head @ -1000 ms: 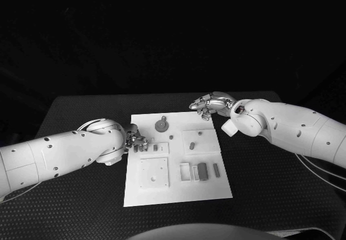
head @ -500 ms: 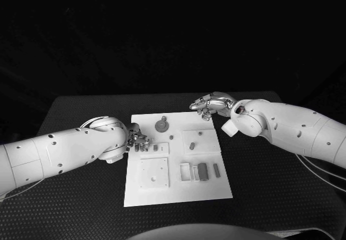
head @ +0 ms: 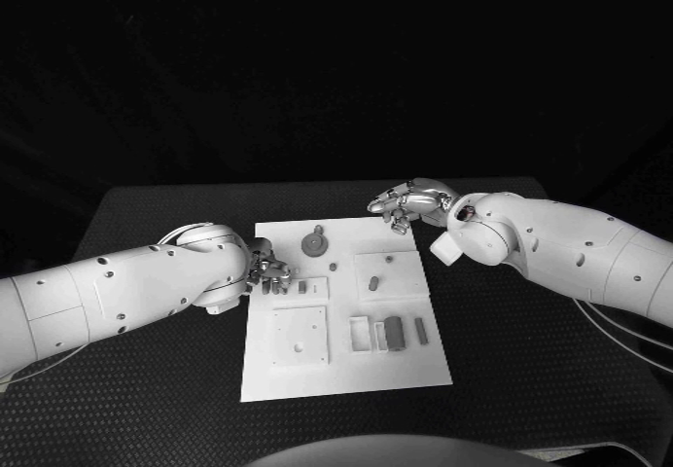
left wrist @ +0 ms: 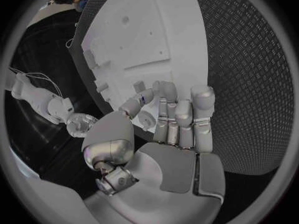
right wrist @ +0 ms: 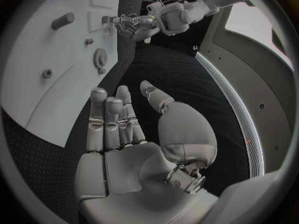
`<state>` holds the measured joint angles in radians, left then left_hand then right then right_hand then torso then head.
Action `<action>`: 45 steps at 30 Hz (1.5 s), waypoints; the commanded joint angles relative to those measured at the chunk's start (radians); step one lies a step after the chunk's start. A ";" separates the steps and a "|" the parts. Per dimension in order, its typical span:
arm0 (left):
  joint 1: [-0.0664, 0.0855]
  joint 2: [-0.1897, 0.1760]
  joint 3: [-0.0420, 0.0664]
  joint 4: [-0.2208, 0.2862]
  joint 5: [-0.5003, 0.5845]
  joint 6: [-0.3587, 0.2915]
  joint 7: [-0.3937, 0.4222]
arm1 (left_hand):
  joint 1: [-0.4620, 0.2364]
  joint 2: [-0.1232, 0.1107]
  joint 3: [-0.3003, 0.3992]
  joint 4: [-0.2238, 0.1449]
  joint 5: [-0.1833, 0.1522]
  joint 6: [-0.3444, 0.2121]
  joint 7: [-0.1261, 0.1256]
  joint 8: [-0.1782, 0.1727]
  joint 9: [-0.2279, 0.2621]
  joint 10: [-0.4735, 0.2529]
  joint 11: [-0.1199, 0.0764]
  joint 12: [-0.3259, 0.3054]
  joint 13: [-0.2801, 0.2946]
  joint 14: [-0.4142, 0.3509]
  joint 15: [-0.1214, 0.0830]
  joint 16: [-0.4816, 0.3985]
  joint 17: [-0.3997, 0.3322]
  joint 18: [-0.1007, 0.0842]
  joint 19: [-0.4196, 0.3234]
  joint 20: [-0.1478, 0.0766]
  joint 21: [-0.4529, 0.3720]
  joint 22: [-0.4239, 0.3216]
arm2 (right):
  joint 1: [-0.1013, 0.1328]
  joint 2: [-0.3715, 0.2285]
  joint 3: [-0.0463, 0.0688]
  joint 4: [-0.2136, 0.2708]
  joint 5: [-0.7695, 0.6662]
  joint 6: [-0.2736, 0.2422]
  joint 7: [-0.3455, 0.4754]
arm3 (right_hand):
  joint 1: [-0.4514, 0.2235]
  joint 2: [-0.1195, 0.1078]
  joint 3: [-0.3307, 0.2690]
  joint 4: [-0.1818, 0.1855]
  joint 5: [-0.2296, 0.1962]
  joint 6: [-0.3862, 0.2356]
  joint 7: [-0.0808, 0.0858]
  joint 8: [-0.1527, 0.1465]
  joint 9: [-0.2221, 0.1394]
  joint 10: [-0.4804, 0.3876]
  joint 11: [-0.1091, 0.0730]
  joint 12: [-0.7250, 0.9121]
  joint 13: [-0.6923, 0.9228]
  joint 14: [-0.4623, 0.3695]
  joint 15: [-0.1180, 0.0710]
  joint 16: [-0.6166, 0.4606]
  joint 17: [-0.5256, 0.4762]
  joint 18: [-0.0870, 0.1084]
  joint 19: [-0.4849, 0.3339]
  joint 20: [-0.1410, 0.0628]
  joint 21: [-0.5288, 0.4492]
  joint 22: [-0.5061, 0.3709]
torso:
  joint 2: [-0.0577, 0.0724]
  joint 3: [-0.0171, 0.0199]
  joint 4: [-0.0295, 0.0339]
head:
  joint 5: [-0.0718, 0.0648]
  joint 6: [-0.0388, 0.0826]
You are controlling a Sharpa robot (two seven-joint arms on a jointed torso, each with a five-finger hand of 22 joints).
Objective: Assemble the parts on the task board
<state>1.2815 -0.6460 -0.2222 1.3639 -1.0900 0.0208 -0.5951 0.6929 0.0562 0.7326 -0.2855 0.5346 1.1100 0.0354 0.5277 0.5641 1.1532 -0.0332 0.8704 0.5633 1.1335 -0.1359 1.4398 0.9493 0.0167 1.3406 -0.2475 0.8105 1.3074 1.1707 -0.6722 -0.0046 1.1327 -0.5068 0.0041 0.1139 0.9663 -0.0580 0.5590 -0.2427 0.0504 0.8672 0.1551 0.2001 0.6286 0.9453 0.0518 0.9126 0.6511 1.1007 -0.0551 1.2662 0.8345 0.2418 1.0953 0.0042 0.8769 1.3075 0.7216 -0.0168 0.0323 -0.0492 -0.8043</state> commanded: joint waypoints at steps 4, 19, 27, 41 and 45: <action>-0.003 0.011 -0.005 -0.012 0.014 0.042 0.011 | 0.009 0.016 0.053 -0.008 0.019 0.054 -0.020 0.010 0.002 0.056 -0.045 0.008 0.004 0.039 -0.047 0.007 0.003 0.077 0.002 -0.025 0.011 0.023 | -0.001 0.001 0.000 0.000 0.001 0.009 0.008 | -0.009 0.002 -0.003 0.006 0.004 0.001 0.008 -0.003 -0.002 -0.005 0.000 0.005 -0.001 -0.009 -0.001 -0.004 -0.002 0.020 -0.003 -0.007 -0.004 0.016 | 0.000 0.0004 -0.0007 | 0.000 -0.001; 0.002 0.022 -0.005 -0.036 0.042 0.087 0.020 | 0.012 0.011 0.056 -0.008 0.032 0.057 -0.023 0.016 0.005 0.061 -0.047 0.010 0.007 0.048 -0.049 0.012 0.015 0.079 0.003 -0.026 0.018 0.023 | -0.001 0.003 0.000 -0.002 0.001 0.010 0.008 | -0.009 0.002 -0.003 0.006 0.004 0.001 0.008 -0.003 -0.002 -0.005 0.000 0.005 -0.002 -0.009 -0.001 -0.004 -0.002 0.020 -0.003 -0.007 -0.004 0.016 | 0.000 0.0001 0.0000 | -0.003 -0.001; 0.002 0.023 -0.005 -0.037 0.044 0.095 0.022 | 0.012 0.011 0.056 -0.008 0.032 0.057 -0.023 0.016 0.005 0.061 -0.047 0.010 0.007 0.048 -0.049 0.012 0.015 0.079 0.003 -0.026 0.018 0.023 | -0.001 0.003 0.000 -0.002 0.001 0.010 0.008 | -0.009 0.002 -0.003 0.006 0.004 0.001 0.008 -0.003 -0.002 -0.005 0.000 0.005 -0.002 -0.009 -0.001 -0.004 -0.002 0.020 -0.003 -0.007 -0.004 0.016 | 0.000 -0.0002 0.0006 | -0.004 -0.002; 0.002 0.021 -0.001 -0.039 0.042 0.089 0.015 | 0.012 0.013 0.055 -0.007 0.040 0.059 -0.024 0.019 0.007 0.065 -0.048 0.012 0.008 0.058 -0.050 0.017 0.028 0.079 0.004 -0.027 0.021 0.023 | -0.001 0.003 0.000 -0.003 0.001 0.010 0.009 | -0.009 0.002 -0.003 0.006 0.004 0.001 0.008 -0.003 -0.002 -0.005 0.000 0.005 -0.002 -0.009 -0.001 -0.004 -0.002 0.020 -0.003 -0.007 -0.004 0.017 | 0.000 -0.0001 0.0005 | -0.005 -0.002; 0.002 0.024 -0.001 -0.044 0.042 0.090 0.011 | 0.012 0.013 0.055 -0.007 0.040 0.059 -0.024 0.019 0.007 0.065 -0.048 0.012 0.008 0.058 -0.050 0.017 0.028 0.079 0.004 -0.027 0.021 0.023 | -0.001 0.003 0.000 -0.002 0.001 0.010 0.009 | -0.009 0.002 -0.003 0.006 0.004 0.001 0.008 -0.003 -0.002 -0.005 0.000 0.005 -0.002 -0.009 -0.001 -0.004 -0.002 0.020 -0.003 -0.007 -0.004 0.017 | 0.000 0.0002 0.0003 | -0.004 -0.002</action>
<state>1.2899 -0.6273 -0.2190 1.3218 -1.0551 0.0878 -0.5810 0.6934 0.0536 0.7327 -0.2856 0.5605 1.1140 0.0348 0.5442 0.5706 1.1613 -0.0288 0.8788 0.5708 1.1405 -0.1357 1.4555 0.9764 0.0167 1.3436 -0.2505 0.8261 1.3079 1.1706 -0.6699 -0.0046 1.1297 -0.5068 0.0042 0.1145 0.9663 -0.0580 0.5590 -0.2427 0.0503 0.8684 0.1573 0.2001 0.6286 0.9453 0.0519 0.9126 0.6505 1.1008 -0.0551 1.2662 0.8345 0.2417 1.0934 0.0061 0.8770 1.3074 0.7216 -0.0169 0.0326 -0.0540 -0.8069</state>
